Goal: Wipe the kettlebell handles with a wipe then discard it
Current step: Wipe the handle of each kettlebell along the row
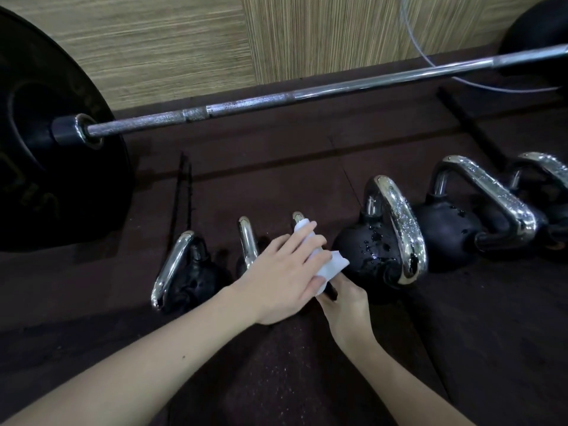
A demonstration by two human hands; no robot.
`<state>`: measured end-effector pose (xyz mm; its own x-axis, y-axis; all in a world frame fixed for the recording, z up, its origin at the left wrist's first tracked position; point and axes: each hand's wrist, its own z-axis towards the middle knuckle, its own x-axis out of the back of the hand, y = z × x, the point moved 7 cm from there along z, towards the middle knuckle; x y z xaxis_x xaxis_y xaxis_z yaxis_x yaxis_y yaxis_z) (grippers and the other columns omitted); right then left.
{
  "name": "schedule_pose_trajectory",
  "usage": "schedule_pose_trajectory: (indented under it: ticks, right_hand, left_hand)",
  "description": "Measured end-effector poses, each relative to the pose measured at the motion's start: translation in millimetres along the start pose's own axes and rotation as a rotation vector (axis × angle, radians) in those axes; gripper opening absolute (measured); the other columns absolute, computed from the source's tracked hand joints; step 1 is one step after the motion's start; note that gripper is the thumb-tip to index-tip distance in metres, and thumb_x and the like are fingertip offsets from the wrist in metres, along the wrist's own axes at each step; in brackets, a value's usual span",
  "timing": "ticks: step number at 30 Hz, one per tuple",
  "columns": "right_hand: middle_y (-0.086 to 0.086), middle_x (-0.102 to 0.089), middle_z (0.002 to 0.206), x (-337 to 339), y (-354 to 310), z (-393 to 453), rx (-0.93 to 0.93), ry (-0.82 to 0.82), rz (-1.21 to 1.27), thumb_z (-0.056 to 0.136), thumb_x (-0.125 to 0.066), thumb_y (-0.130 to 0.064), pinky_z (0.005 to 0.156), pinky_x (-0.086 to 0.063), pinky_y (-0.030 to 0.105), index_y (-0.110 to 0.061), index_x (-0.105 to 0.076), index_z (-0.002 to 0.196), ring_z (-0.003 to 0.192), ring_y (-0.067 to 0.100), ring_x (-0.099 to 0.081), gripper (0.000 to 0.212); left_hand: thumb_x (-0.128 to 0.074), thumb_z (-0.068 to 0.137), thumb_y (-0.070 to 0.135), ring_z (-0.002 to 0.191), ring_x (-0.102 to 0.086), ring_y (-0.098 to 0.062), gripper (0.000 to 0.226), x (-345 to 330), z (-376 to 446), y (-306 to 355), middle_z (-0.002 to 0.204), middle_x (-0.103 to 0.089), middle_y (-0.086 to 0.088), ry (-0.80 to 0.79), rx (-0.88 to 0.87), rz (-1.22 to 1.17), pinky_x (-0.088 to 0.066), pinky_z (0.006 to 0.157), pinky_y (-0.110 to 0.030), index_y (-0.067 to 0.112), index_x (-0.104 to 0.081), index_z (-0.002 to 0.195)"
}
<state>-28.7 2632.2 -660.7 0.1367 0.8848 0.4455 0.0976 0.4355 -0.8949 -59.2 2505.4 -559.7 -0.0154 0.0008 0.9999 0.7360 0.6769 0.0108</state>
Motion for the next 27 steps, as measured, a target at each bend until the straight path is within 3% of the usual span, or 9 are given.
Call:
schedule_pose_trajectory:
  ticks: [2, 4, 7, 11, 14, 17, 21, 24, 27]
  right_hand:
    - [-0.026, -0.065, 0.091, -2, -3, 0, 0.003, -0.017, -0.003, 0.095, -0.07, -0.009, 0.081, -0.048, 0.004, -0.013, -0.072, 0.113, 0.089, -0.008, -0.063, 0.018]
    - [-0.011, -0.071, 0.113, -4, -7, 0, 0.067, 0.001, -0.046, 0.087, -0.079, 0.0, 0.091, -0.045, 0.001, -0.006, -0.068, 0.128, 0.109, -0.005, -0.063, 0.043]
    - [0.001, -0.062, 0.144, -6, -7, -1, 0.151, 0.055, -0.056, 0.08, -0.085, -0.003, 0.113, -0.047, 0.029, -0.015, -0.054, 0.146, 0.134, 0.007, -0.057, 0.073]
    - [0.001, -0.061, 0.145, -1, -13, -3, 0.153, 0.092, -0.048, 0.079, -0.086, -0.005, 0.116, -0.04, 0.023, -0.021, -0.041, 0.146, 0.134, 0.006, -0.056, 0.082]
    - [0.001, -0.061, 0.144, -1, -10, -2, 0.168, 0.1, -0.075, 0.079, -0.087, -0.005, 0.114, -0.043, 0.029, -0.019, -0.046, 0.146, 0.134, 0.008, -0.057, 0.08]
    - [-0.004, -0.067, 0.137, -2, -7, -2, 0.117, 0.065, 0.002, 0.082, -0.082, 0.004, 0.108, -0.051, 0.027, -0.015, -0.06, 0.141, 0.128, 0.001, -0.06, 0.066]
    - [-0.014, -0.074, 0.108, 0, -16, -5, 0.071, -0.038, 0.171, 0.095, -0.065, 0.008, 0.083, -0.053, 0.009, -0.019, -0.066, 0.126, 0.111, -0.003, -0.067, 0.041]
    - [-0.006, -0.075, 0.113, 1, -15, -2, 0.108, -0.011, 0.149, 0.097, -0.063, 0.007, 0.087, -0.054, 0.012, -0.011, -0.068, 0.127, 0.116, 0.007, -0.067, 0.035]
    - [-0.003, -0.066, 0.138, -4, -7, 0, 0.094, 0.041, 0.021, 0.085, -0.08, 0.001, 0.107, -0.051, 0.025, -0.013, -0.059, 0.142, 0.132, 0.007, -0.059, 0.062]
  left_hand:
    - [-0.025, 0.11, 0.044, 0.159, -0.011, -0.022, 0.043, 4, 13, -9, 0.151, -0.04, 0.005, -0.033, 0.064, -0.077, -0.035, 0.116, -0.04, 0.021, -0.049, 0.138]
    - [-0.023, 0.109, 0.043, 0.151, -0.025, -0.02, 0.043, 1, 34, -25, 0.138, -0.047, 0.005, -0.054, 0.158, -0.137, -0.045, 0.106, -0.041, 0.02, -0.056, 0.124]
    - [-0.025, 0.106, 0.036, 0.115, -0.05, -0.023, 0.038, -2, 65, -59, 0.109, -0.05, 0.002, -0.106, 0.37, -0.432, -0.046, 0.093, -0.042, 0.016, -0.056, 0.102]
    - [-0.034, 0.104, 0.022, 0.09, -0.05, -0.022, 0.025, -6, 74, -77, 0.088, -0.054, 0.003, -0.144, 0.627, -0.821, -0.038, 0.071, -0.033, 0.015, -0.053, 0.089]
    - [-0.039, 0.106, 0.017, 0.11, -0.048, -0.027, 0.025, -3, 61, -59, 0.119, -0.052, -0.008, -0.111, 0.408, -0.374, -0.048, 0.092, -0.041, 0.005, -0.057, 0.119]
    - [-0.023, 0.109, 0.035, 0.15, -0.028, -0.033, 0.047, -3, 28, -22, 0.146, -0.044, -0.01, 0.044, 0.243, -0.144, -0.033, 0.12, -0.048, 0.008, -0.055, 0.128]
    - [-0.037, 0.109, 0.039, 0.16, -0.009, -0.038, 0.042, -9, -2, 14, 0.158, -0.039, -0.011, 0.072, 0.143, 0.06, -0.028, 0.124, -0.052, 0.013, -0.05, 0.138]
    - [-0.03, 0.109, 0.041, 0.16, -0.01, -0.031, 0.044, -3, 7, 6, 0.159, -0.036, -0.007, 0.1, 0.229, -0.082, -0.024, 0.126, -0.048, 0.014, -0.051, 0.136]
    - [-0.02, 0.102, 0.043, 0.152, -0.026, -0.026, 0.053, -13, 37, -23, 0.152, -0.041, -0.003, 0.095, 0.398, -0.352, -0.034, 0.12, -0.041, 0.015, -0.057, 0.128]
